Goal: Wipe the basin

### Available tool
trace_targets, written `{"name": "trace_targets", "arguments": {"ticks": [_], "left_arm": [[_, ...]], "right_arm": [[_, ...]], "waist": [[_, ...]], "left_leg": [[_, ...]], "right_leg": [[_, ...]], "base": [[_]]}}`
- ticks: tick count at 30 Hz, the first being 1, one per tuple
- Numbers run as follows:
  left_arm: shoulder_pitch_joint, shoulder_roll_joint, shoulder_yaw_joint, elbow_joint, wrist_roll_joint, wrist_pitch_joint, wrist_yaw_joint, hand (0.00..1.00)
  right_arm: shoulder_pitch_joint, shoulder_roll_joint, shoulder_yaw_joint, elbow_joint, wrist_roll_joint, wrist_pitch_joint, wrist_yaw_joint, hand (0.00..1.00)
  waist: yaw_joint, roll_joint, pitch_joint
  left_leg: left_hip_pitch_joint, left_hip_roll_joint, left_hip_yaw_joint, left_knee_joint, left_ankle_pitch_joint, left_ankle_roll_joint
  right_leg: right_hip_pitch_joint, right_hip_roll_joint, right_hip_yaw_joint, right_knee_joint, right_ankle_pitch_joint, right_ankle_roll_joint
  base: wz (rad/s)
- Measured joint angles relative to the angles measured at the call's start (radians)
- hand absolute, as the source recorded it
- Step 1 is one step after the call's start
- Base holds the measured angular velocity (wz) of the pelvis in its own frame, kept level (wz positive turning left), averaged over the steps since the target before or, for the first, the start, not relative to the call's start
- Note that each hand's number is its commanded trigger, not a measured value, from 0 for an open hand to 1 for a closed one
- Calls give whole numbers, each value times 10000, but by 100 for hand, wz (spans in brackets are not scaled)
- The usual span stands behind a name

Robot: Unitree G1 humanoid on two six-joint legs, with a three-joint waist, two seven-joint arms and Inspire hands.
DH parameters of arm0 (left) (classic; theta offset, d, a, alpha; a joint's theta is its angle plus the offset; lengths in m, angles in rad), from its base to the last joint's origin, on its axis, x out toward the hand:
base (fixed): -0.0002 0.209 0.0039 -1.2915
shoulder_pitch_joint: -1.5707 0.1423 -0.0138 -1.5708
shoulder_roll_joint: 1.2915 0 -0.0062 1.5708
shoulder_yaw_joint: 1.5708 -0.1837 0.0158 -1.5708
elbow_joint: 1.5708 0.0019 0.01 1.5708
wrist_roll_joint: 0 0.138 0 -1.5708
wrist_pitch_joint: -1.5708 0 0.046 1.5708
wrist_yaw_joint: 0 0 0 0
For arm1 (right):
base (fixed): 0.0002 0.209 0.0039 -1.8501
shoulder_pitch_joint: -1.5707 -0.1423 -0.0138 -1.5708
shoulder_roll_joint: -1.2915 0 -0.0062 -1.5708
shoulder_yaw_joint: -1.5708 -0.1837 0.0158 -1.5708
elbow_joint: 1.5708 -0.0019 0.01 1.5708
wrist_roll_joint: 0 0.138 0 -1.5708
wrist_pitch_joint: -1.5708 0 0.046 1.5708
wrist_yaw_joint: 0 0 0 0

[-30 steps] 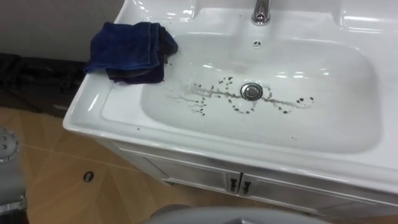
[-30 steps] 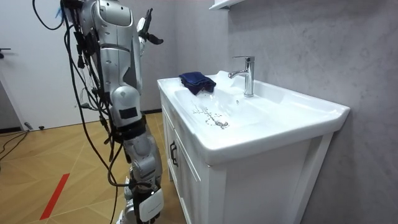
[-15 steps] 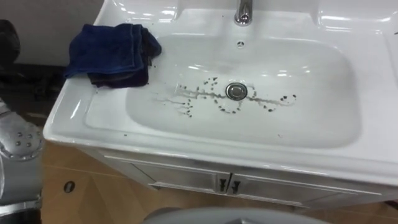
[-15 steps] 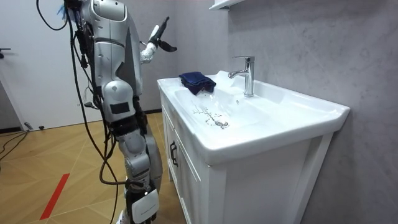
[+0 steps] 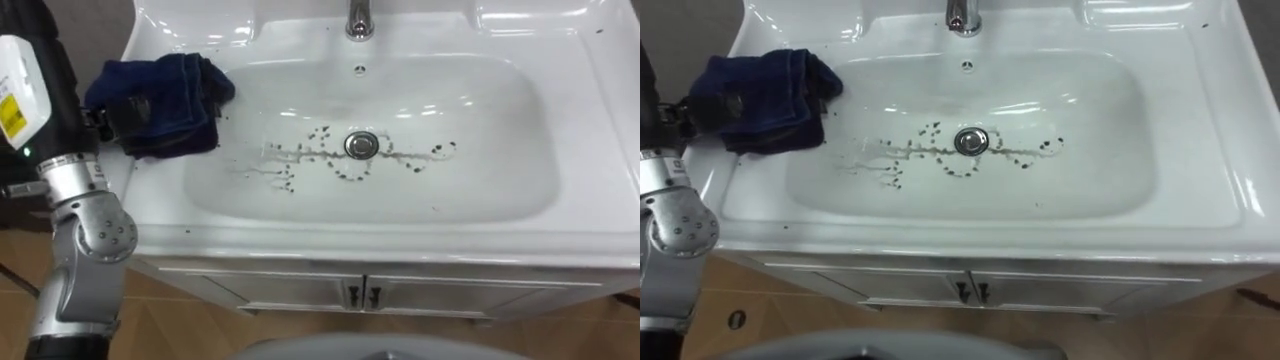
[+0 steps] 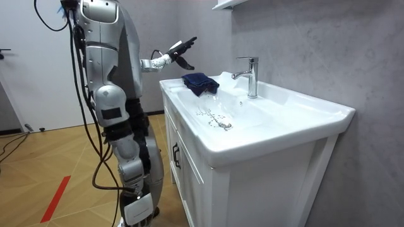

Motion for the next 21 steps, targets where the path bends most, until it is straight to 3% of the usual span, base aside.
{"name": "trace_targets", "arguments": {"ticks": [8,21], "left_arm": [[1,-3,-395,2,-891,-22,-247,0],[0,-10,-395,452,-878,-27,-245,0]], "right_arm": [[-110,-5,84,-188,2,109,11,0],[-178,30,86,-196,77,137,-76,0]], "waist": [[-146,-87,-8],[-154,-163,-41]], "left_leg": [[114,31,14,-14,11,-16],[134,144,236,-190,56,-74]], "right_leg": [[62,31,45,-3,45,-17],[-113,135,317,-13,126,-78]], "base": [[-2],[-6]]}}
